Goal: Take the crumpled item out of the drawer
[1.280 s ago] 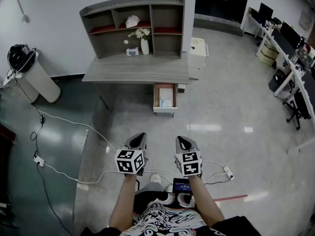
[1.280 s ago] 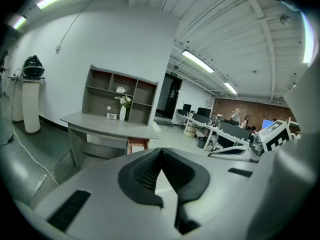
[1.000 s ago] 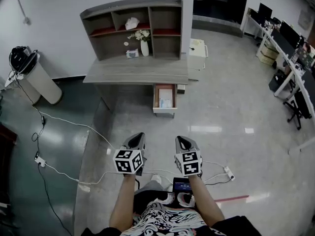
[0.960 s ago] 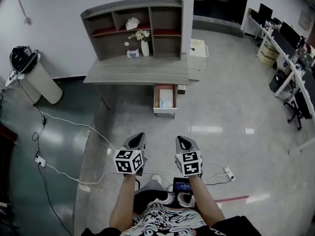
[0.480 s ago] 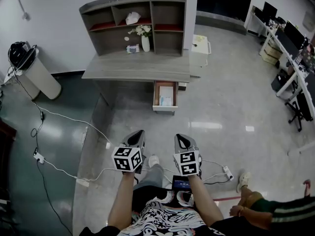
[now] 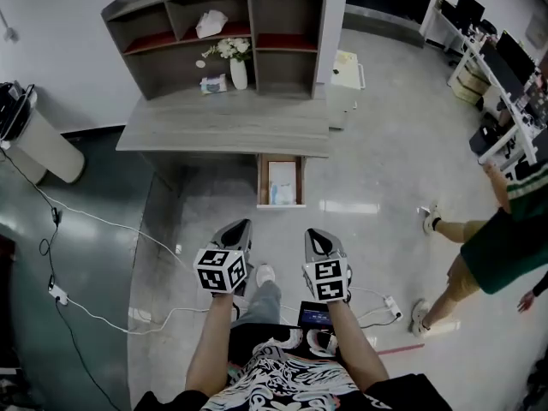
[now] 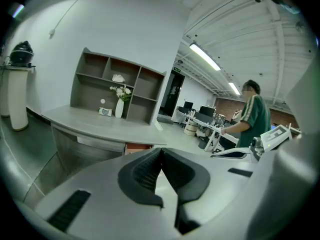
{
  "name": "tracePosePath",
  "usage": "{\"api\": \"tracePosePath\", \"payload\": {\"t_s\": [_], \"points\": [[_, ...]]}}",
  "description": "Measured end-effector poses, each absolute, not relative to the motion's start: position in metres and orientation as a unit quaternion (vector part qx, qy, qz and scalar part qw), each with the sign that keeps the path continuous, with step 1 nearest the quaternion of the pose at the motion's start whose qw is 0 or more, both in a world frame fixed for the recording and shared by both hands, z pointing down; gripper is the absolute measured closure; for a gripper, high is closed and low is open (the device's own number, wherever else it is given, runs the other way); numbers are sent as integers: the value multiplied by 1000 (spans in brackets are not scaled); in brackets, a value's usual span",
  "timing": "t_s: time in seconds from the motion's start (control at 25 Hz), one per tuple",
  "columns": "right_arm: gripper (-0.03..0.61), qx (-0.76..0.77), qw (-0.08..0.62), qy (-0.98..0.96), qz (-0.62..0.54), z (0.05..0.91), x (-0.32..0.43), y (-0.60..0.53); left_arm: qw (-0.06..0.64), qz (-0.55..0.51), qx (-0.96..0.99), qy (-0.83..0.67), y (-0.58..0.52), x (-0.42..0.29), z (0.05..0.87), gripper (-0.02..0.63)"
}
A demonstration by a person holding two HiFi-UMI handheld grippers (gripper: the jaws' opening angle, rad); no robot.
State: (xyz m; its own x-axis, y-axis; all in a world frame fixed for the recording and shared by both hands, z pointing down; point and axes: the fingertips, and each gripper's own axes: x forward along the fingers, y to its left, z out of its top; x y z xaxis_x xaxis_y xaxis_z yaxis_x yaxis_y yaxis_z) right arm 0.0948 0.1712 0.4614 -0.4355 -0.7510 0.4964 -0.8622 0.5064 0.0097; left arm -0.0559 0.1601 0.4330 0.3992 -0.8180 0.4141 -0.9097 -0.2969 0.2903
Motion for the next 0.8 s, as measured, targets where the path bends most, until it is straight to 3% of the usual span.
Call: {"api": "tracePosePath", "payload": {"t_s": [0.44, 0.8], "points": [[574, 489, 240, -822, 164, 480, 51, 5, 267, 133, 816, -495, -14, -78, 455, 606], [574, 514, 226, -808, 179, 482, 65, -37, 286, 125, 828, -467, -67, -72, 468, 607]]}}
